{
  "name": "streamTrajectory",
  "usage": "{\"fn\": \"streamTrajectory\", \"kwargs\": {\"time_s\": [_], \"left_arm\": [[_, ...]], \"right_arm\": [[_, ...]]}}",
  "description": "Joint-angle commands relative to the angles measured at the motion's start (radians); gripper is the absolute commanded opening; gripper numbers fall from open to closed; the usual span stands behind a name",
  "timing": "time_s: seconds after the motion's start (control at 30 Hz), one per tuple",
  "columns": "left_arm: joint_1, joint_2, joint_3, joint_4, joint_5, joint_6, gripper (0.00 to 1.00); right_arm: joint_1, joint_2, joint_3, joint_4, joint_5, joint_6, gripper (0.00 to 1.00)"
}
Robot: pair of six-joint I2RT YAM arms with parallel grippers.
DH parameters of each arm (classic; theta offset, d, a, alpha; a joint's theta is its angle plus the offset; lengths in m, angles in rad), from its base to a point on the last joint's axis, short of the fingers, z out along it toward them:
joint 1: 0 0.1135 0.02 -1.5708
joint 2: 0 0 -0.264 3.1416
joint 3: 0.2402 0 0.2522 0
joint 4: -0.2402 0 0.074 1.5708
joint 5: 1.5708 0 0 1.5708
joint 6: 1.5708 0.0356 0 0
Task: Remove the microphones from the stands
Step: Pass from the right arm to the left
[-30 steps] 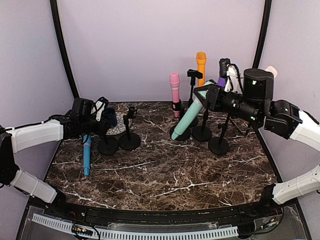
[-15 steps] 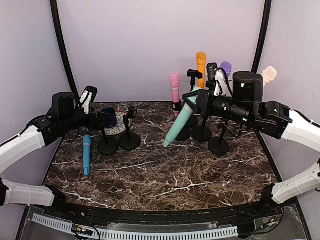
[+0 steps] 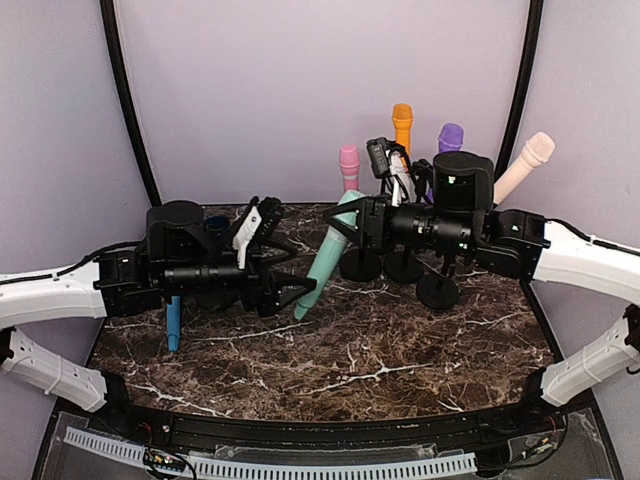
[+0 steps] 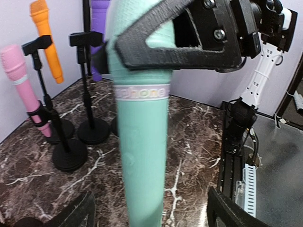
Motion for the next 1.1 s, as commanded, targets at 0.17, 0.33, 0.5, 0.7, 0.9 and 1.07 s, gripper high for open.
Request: {"fn": "streamTrajectory", "kwargs": {"time_s": [0.17, 0.33, 0.5, 0.7, 0.9, 1.07], "left_arm": [[-0.053, 0.117, 0.053, 0.184, 0.026, -0.115, 0.85], [-0.053, 0.13, 0.055, 0.208, 0.01, -0.152, 0.78], [-0.053, 0.135, 0.06, 0.187, -0.018, -0.149, 0.72], [-0.057, 0.145, 0.067, 0.158, -0.074, -0.102, 0.77], [-0.079, 0.193, 0.109, 0.104, -0.232, -0.012, 0.78], [-0.104, 0.232, 0.14, 0.088, -0.335, 0.05, 0.67]], "right_arm": [[0.068, 0.038, 0.065, 0.1, -0.114, -0.097, 0.37], [0.077, 0.042, 0.069, 0.098, -0.087, -0.104, 0.38], [0.083, 0.052, 0.095, 0.039, 0.036, -0.089, 0.38], [0.085, 0.079, 0.141, -0.045, 0.177, -0.017, 0.36], [0.086, 0.111, 0.164, -0.051, 0.174, 0.06, 0.36], [0.087, 0.133, 0.179, -0.077, 0.188, 0.081, 0.36]]}}
